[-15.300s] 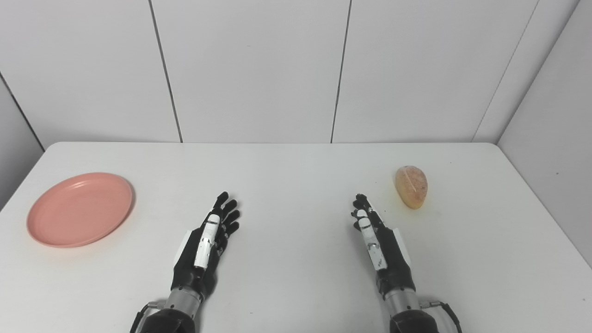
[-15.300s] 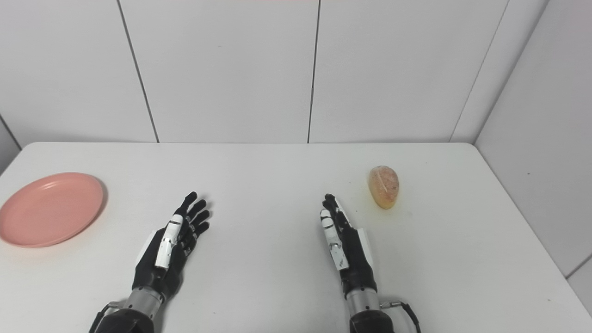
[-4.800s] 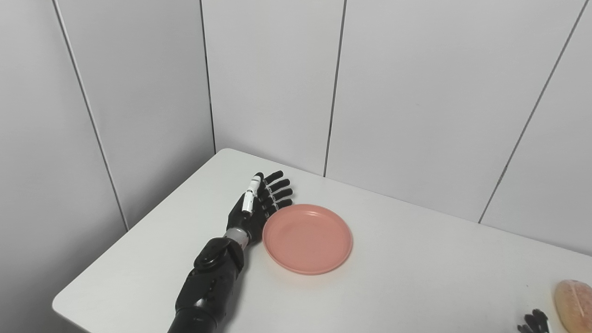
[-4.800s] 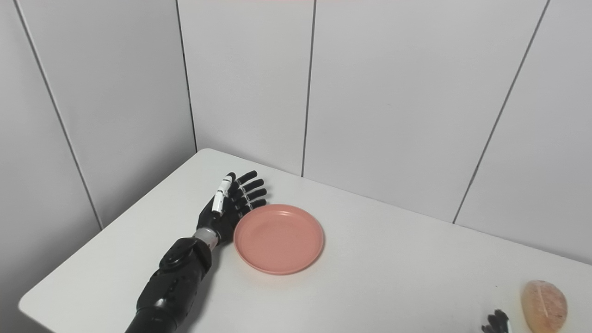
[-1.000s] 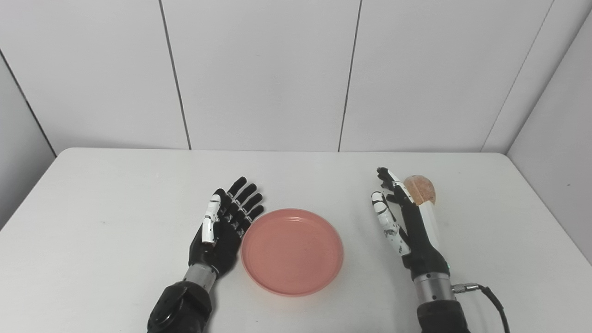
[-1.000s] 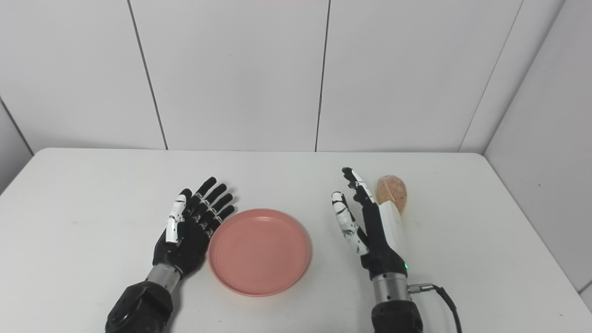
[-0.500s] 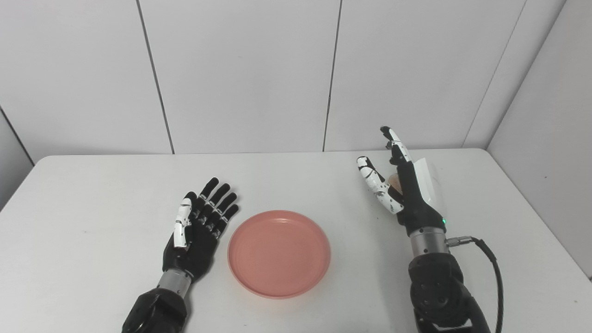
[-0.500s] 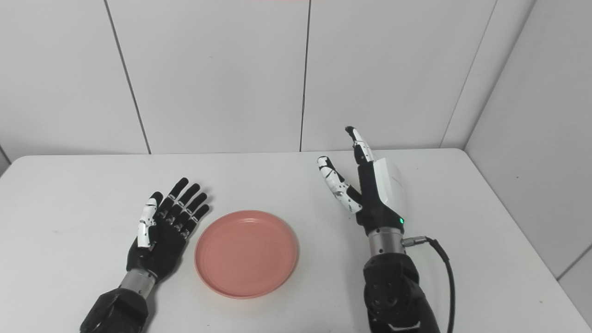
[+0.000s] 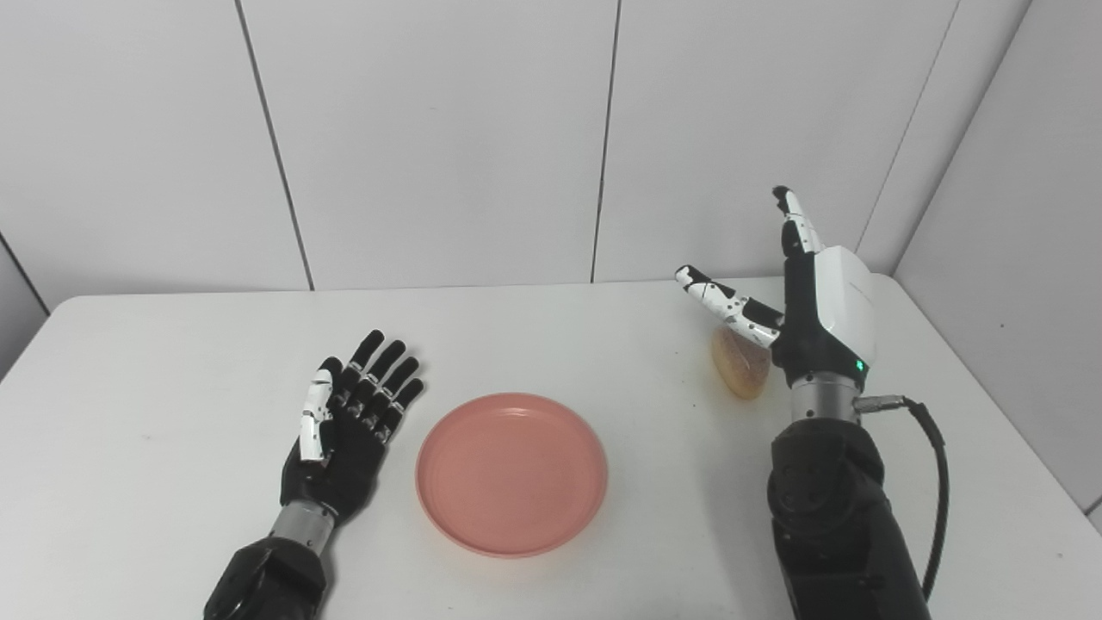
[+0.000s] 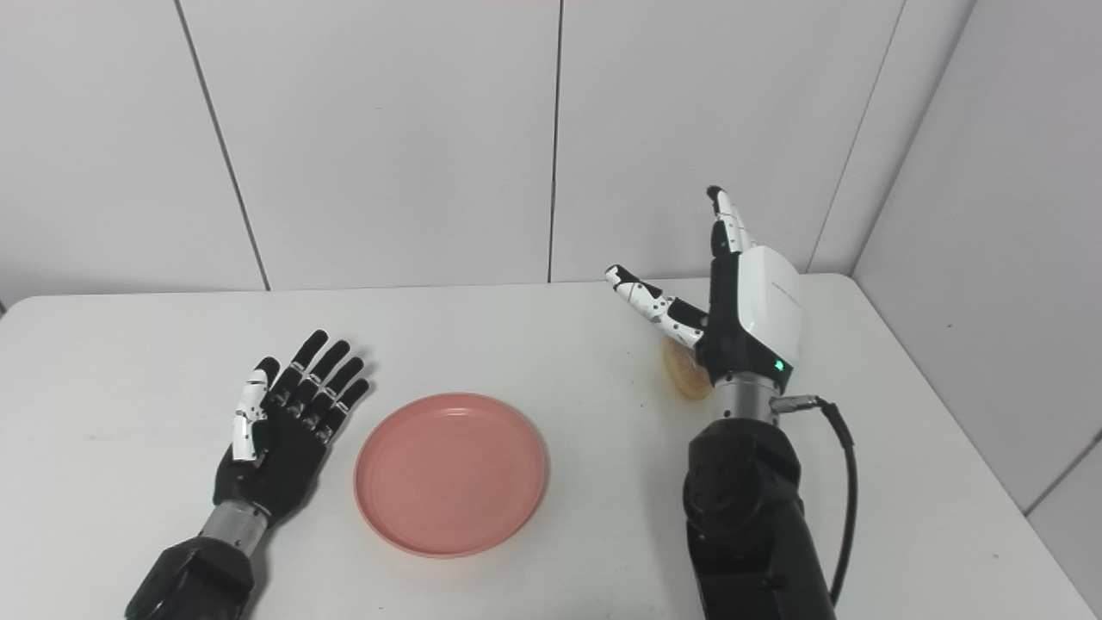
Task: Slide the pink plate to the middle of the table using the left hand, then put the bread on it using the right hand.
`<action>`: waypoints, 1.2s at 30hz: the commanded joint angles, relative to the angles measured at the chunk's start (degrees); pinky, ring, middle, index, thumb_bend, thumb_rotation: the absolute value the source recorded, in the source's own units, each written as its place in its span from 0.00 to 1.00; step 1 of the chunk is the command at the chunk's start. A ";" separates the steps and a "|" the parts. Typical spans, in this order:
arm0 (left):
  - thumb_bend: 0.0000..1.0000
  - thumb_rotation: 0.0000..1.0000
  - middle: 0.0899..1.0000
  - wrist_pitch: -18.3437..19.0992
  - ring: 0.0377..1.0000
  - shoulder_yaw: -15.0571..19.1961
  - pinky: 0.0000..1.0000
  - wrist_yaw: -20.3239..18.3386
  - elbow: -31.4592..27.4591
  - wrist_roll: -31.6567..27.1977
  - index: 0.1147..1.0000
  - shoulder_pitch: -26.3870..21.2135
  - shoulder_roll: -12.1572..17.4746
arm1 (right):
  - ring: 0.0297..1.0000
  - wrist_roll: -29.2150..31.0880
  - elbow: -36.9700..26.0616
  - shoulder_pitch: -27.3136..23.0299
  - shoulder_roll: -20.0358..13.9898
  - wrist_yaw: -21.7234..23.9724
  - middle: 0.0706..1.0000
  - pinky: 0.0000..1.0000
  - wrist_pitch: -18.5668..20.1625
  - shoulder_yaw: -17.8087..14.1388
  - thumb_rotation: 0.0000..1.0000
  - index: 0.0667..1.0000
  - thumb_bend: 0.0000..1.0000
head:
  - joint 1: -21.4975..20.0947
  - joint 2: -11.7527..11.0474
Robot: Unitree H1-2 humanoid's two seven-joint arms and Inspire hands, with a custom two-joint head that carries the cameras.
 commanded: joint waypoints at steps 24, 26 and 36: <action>0.28 1.00 0.90 1.82 0.90 -0.05 0.94 2.88 1.25 1.72 0.89 2.18 1.38 | 0.98 -7.74 15.24 -7.78 -0.71 8.21 0.98 0.97 0.36 -8.54 0.59 0.99 0.84 | -0.67 0.68; 0.28 1.00 0.90 1.94 0.90 -0.07 0.94 2.93 1.23 1.69 0.89 2.18 1.39 | 0.97 -7.18 16.86 -8.10 -1.16 7.92 0.97 0.97 0.36 -8.31 0.58 0.98 0.86 | -0.77 0.67; 0.28 1.00 0.89 2.17 0.90 -0.13 0.94 3.17 1.19 1.66 0.89 2.16 1.46 | 0.97 -6.36 23.72 -10.35 -2.10 8.37 0.97 0.99 0.35 -8.85 0.59 0.98 0.89 | -1.01 0.75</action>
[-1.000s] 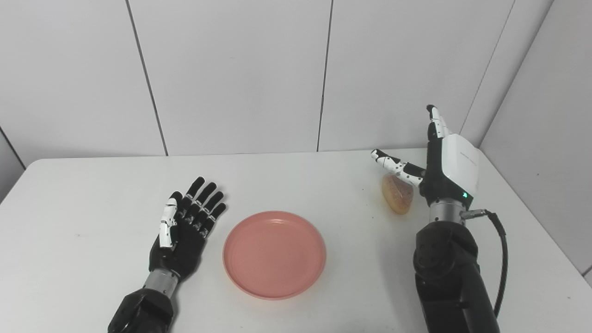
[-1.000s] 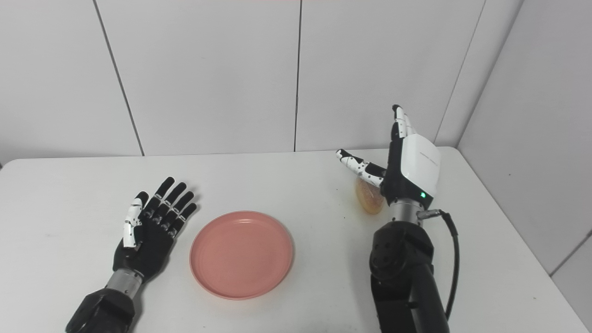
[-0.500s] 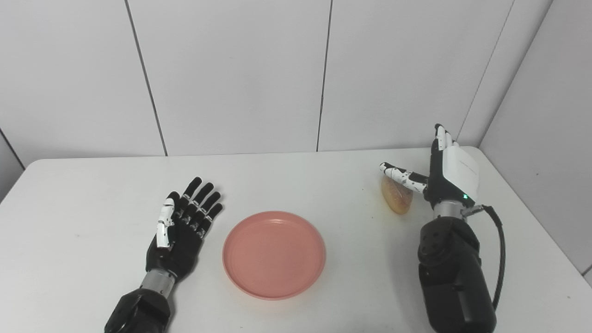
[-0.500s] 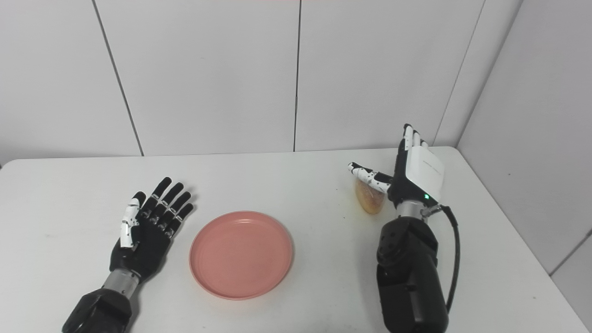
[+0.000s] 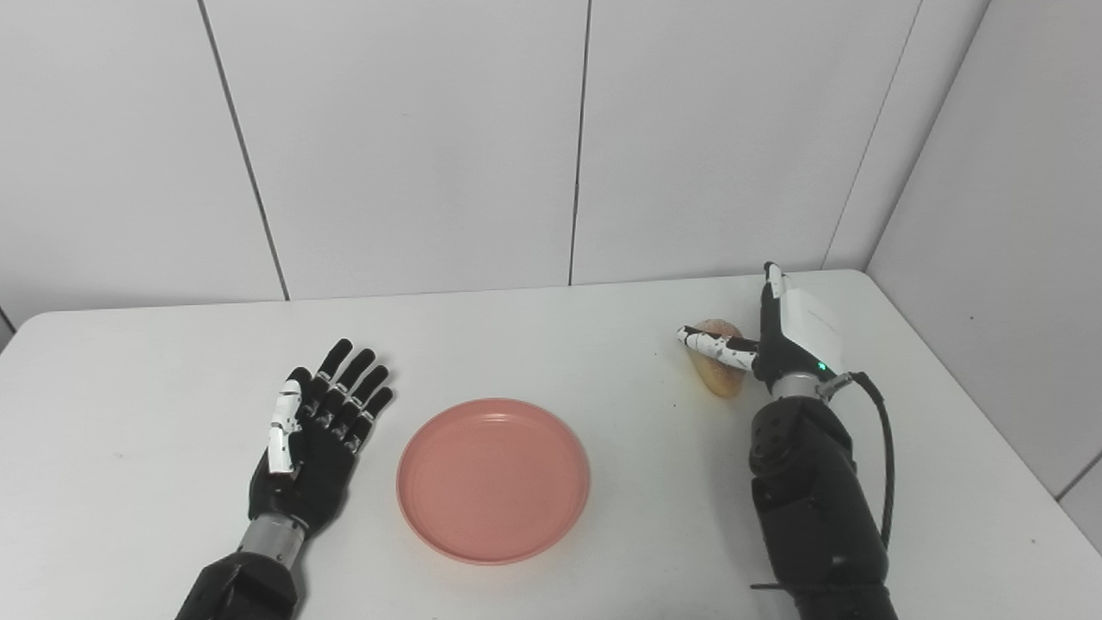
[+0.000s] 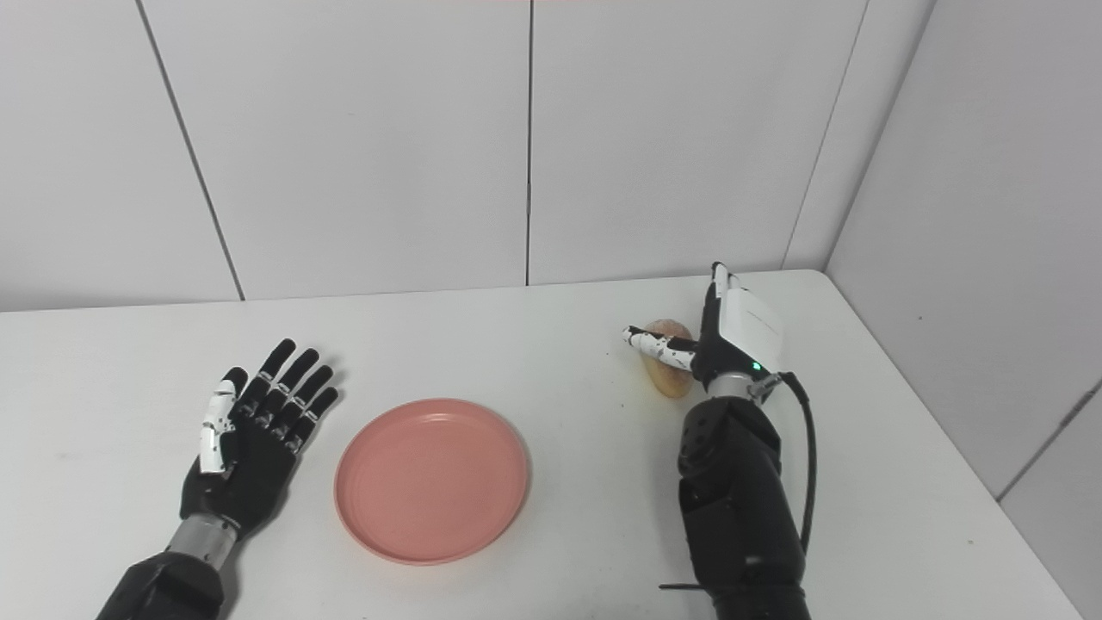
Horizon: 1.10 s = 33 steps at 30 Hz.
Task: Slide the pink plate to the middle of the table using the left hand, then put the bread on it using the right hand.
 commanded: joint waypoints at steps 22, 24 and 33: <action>0.28 1.00 0.90 2.55 0.90 0.30 0.94 2.40 1.34 1.25 0.90 2.19 0.51 | 0.95 0.97 9.58 -7.64 -1.87 -3.15 0.95 0.96 -0.26 -0.14 0.57 0.94 0.91 | 0.14 0.63; 0.28 1.00 0.90 2.50 0.90 0.22 0.94 2.51 1.22 1.40 0.90 2.22 0.47 | 0.94 1.18 10.03 -7.87 -1.92 -3.21 0.94 0.95 -0.26 -0.06 0.57 0.93 0.91 | 0.13 0.62; 0.29 1.00 0.89 2.87 0.89 0.07 0.93 3.41 0.55 1.46 0.89 2.40 0.32 | 0.88 4.08 13.11 -8.86 -3.20 -4.87 0.87 0.88 -0.26 2.42 0.53 0.84 0.89 | 0.49 0.87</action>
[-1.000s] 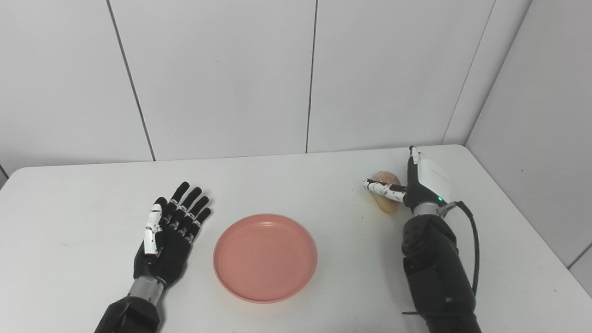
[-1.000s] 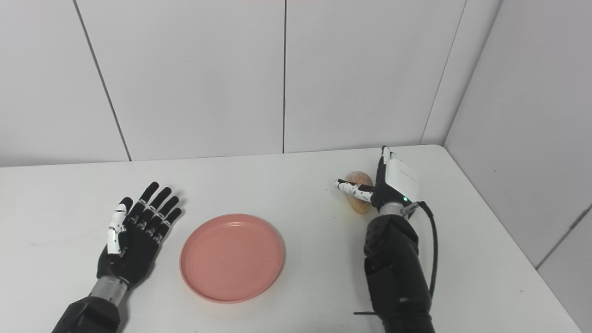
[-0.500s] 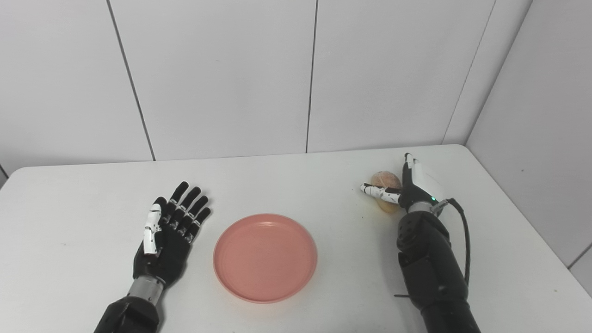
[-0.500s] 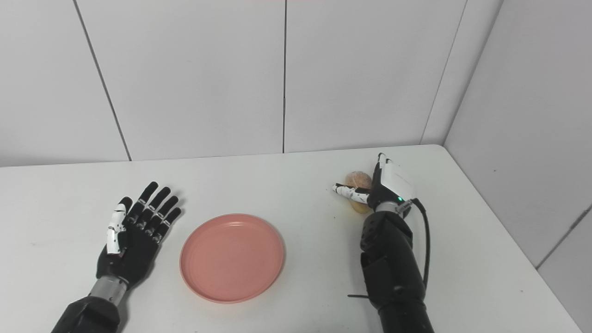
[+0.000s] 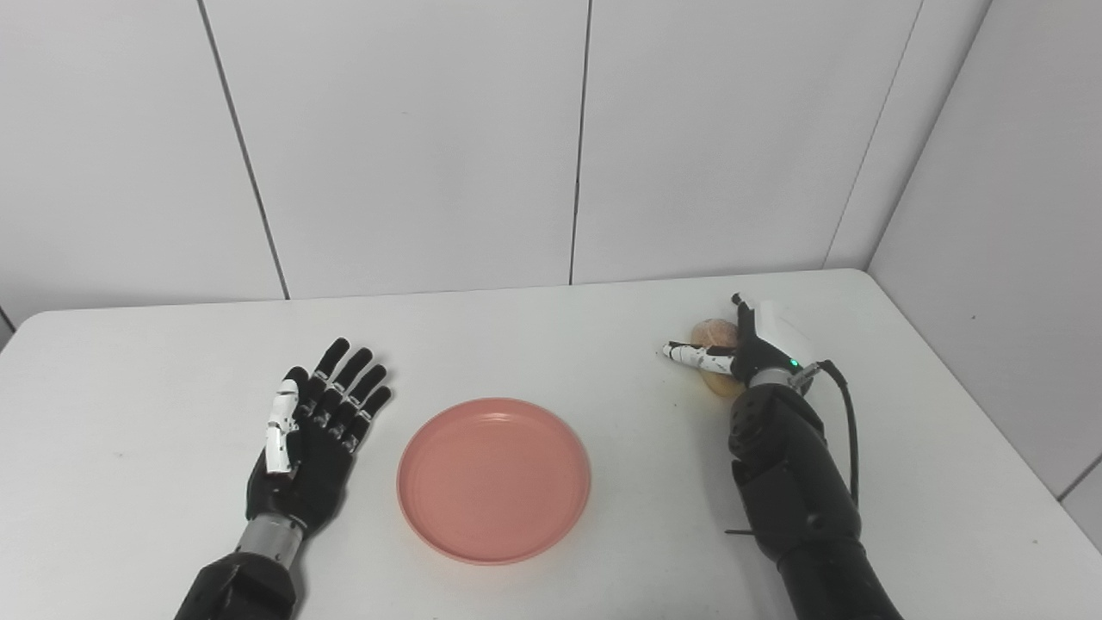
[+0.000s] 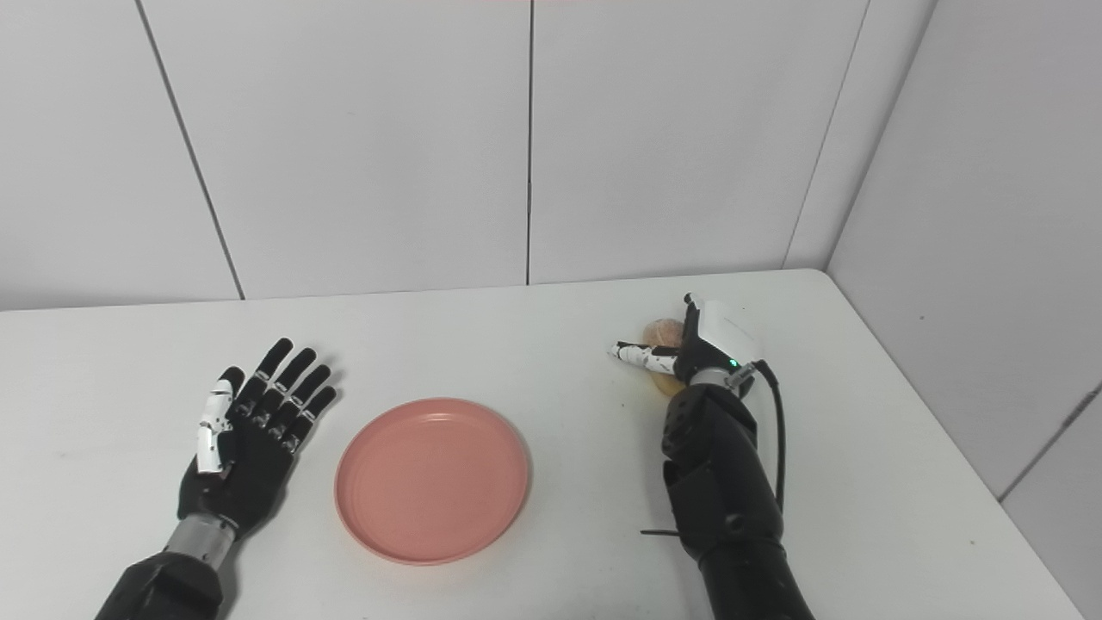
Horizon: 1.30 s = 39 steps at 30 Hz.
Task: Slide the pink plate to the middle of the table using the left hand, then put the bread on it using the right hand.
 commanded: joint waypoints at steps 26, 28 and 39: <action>0.29 1.00 0.89 1.76 0.89 -0.35 0.91 1.61 2.22 1.51 0.89 2.24 0.38 | 0.45 4.03 4.29 -3.99 -4.57 -7.78 0.46 0.37 -0.27 7.60 0.02 0.45 0.53 | 0.71 0.43; 0.30 1.00 0.89 2.05 0.89 -0.26 0.91 1.95 2.03 1.40 0.89 2.25 0.20 | 0.45 3.96 3.47 -3.99 -4.69 -7.30 0.43 0.37 -0.27 7.59 0.01 0.47 0.53 | 0.94 0.45; 0.30 1.00 0.89 0.96 0.89 -0.80 0.91 1.98 2.18 1.88 0.89 2.41 -0.32 | 0.34 0.78 -5.78 -2.87 -4.74 -2.63 0.38 0.28 -0.26 7.18 0.00 0.50 0.52 | 2.38 0.53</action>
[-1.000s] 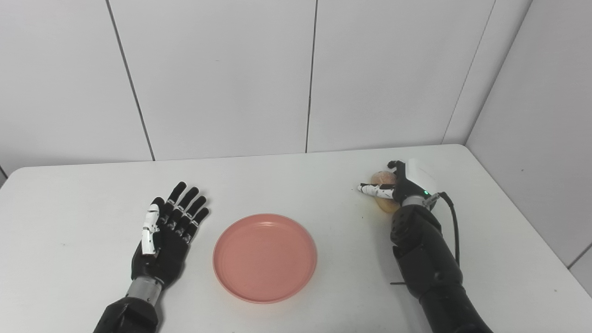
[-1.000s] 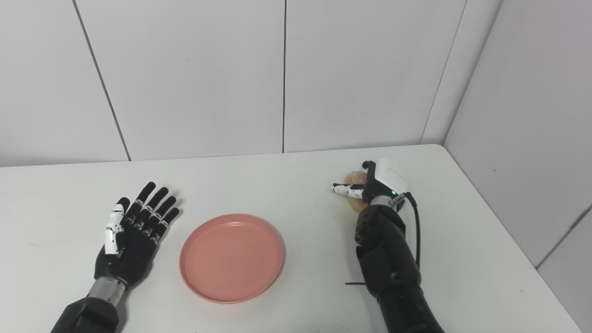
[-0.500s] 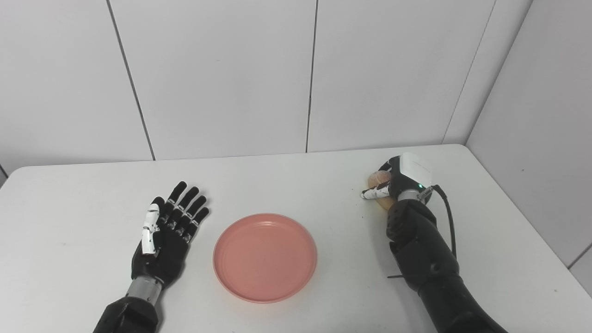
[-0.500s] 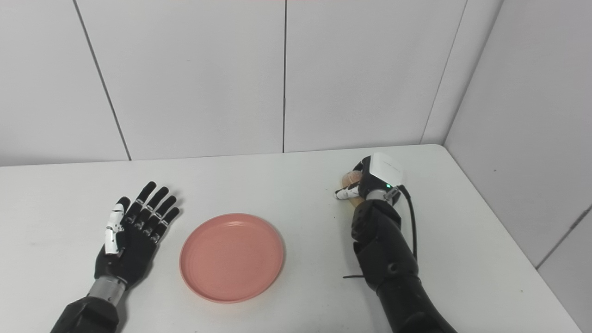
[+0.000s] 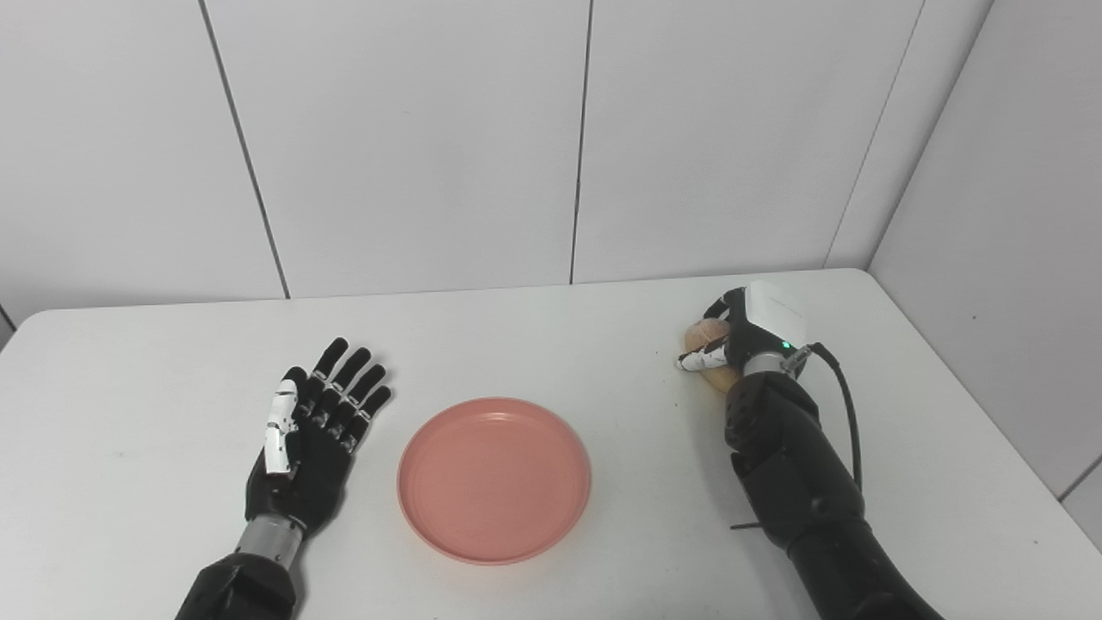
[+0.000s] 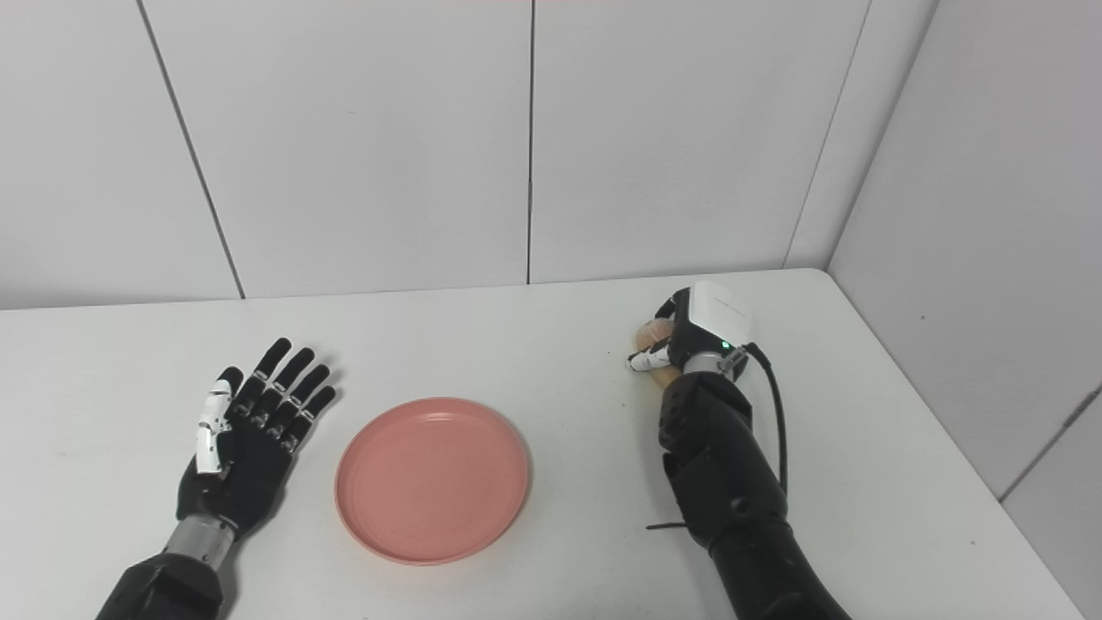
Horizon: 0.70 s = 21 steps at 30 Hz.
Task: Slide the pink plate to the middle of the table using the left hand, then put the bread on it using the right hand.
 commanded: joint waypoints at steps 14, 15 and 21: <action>0.32 1.00 0.88 1.09 0.88 -1.41 0.90 3.57 0.66 3.91 0.87 3.04 -1.54 | 0.29 -8.48 -19.90 -1.79 4.07 7.31 0.43 0.22 -0.28 1.17 0.00 0.45 0.53 | 3.05 -0.03; 0.32 1.00 0.88 1.42 0.88 -1.48 0.90 4.01 0.15 4.09 0.87 3.17 -1.78 | 0.29 -8.79 -21.24 -1.84 4.51 7.79 0.43 0.22 -0.29 2.20 0.00 0.45 0.53 | 3.60 0.01; 0.32 1.00 0.88 2.03 0.88 -1.82 0.90 5.02 -1.04 4.32 0.87 3.52 -2.38 | 0.30 -10.01 -26.40 -1.39 6.73 10.22 0.40 0.23 -0.37 6.62 0.00 0.48 0.52 | 4.88 0.12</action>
